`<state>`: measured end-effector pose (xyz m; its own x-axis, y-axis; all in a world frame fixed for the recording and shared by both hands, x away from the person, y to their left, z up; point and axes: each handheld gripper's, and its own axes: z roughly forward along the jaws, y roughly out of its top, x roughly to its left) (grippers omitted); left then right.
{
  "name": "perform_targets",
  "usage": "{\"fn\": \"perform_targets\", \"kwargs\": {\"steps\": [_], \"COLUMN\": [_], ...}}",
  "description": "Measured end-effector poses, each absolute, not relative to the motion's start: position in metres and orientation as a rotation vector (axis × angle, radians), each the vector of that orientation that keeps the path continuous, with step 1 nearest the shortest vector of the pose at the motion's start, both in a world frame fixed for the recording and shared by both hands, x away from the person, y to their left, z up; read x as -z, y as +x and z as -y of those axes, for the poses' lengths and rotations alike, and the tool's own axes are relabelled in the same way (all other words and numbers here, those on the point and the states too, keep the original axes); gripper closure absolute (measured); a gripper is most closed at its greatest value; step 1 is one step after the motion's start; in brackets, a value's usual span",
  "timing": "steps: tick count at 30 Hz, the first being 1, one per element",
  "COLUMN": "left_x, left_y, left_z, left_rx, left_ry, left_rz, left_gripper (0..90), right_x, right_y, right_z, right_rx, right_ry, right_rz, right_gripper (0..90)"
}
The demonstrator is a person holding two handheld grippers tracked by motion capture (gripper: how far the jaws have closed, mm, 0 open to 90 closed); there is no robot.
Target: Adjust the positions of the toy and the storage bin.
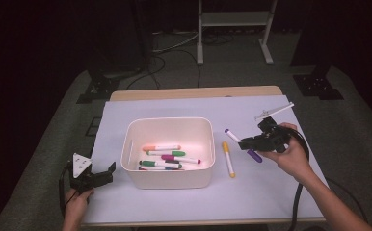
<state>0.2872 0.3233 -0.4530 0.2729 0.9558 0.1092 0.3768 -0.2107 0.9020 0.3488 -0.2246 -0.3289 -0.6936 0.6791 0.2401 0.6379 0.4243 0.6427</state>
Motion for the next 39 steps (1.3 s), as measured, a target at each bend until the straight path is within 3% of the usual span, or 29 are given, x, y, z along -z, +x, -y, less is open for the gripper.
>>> {"fn": "perform_targets", "kwargs": {"steps": [17, 39], "left_x": [0.453, 0.453], "left_y": [0.287, 0.287], "left_z": [-0.323, -0.324], "left_rx": [-0.909, -0.906], "left_ry": [1.742, 1.738], "left_rz": [-1.224, -1.222], "left_gripper": [0.0, 0.0], "right_x": [0.270, 0.262], "right_y": [0.342, 0.341], "right_z": [0.162, 0.072], "right_rx": [-1.201, -1.234], "right_ry": [0.952, 0.693], "right_rz": [-2.713, -2.881], "right_gripper": [75.6, 75.6]}}
